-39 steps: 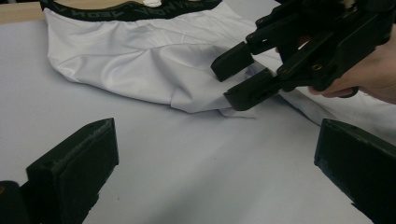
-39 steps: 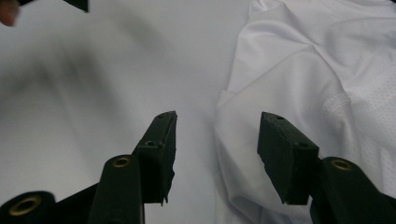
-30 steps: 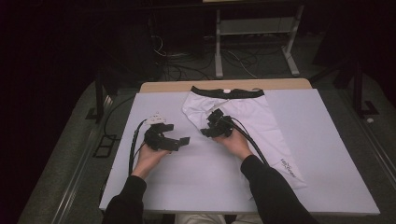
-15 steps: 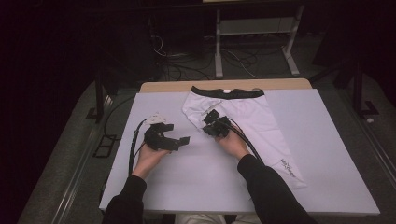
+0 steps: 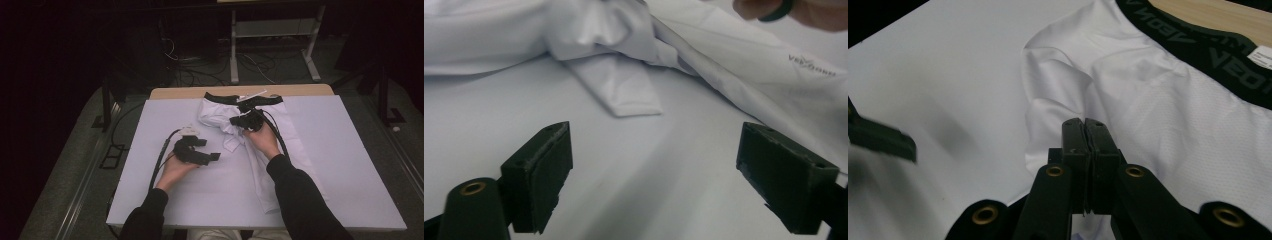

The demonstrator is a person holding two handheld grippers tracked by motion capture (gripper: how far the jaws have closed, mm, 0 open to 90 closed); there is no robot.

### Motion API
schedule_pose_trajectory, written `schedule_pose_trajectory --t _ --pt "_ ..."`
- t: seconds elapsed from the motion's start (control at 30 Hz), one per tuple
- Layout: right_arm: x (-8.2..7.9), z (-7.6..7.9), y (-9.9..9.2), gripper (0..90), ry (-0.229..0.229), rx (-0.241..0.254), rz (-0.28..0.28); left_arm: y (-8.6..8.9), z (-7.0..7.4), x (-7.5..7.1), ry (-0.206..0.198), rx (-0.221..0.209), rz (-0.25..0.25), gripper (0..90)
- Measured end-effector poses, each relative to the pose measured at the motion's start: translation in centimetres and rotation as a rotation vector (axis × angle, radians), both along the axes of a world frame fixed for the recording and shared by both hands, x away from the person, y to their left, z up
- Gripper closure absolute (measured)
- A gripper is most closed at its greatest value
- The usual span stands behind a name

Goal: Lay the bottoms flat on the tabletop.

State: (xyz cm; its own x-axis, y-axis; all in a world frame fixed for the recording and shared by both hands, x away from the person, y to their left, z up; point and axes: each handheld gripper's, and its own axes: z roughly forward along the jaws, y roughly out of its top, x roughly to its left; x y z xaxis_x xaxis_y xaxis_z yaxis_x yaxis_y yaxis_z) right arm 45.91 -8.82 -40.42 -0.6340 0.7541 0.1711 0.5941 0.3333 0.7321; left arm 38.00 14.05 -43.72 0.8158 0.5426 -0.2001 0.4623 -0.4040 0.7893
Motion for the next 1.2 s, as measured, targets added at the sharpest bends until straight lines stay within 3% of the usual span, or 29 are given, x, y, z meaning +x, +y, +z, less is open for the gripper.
schedule_pose_trajectory --t 0.13,0.23,0.33,0.43,0.53,0.73,0.83,1.0,1.2 --pt "0.2 -0.2 -0.3 87.6 0.007 0.001 -0.004 -3.2 -0.5 0.5 -0.049 0.05 -0.038 28.0" --pt "0.2 -0.2 -0.3 87.6 0.005 0.0 -0.001 -4.3 -0.9 1.2 -0.05 0.061 -0.045 36.7" --pt "0.2 -0.2 -0.4 87.6 0.004 -0.002 0.003 -5.0 -1.3 1.6 -0.053 0.08 -0.035 42.5" --pt "0.3 -0.2 -0.5 87.6 0.001 -0.003 0.006 -5.5 -1.9 2.0 -0.062 0.156 -0.005 47.7" --pt "0.5 -0.3 -0.8 87.6 0.004 -0.001 0.0 -5.8 -2.1 2.0 -0.126 0.204 -0.006 57.9" --pt "0.7 -0.4 -1.1 87.6 0.012 0.014 -0.014 -6.5 -2.0 2.4 -0.138 0.219 -0.007 78.6" --pt "0.7 -0.4 -1.1 87.6 0.009 0.016 -0.008 -6.6 -1.9 2.7 -0.119 0.225 0.006 87.9" --pt "0.7 -0.5 -1.1 87.6 0.018 0.017 -0.005 -6.0 -1.5 2.6 -0.112 0.251 0.007 88.8" --pt "0.3 -0.2 -0.7 87.6 0.011 0.01 0.022 -3.6 0.0 1.4 -0.12 0.251 -0.006 88.8"
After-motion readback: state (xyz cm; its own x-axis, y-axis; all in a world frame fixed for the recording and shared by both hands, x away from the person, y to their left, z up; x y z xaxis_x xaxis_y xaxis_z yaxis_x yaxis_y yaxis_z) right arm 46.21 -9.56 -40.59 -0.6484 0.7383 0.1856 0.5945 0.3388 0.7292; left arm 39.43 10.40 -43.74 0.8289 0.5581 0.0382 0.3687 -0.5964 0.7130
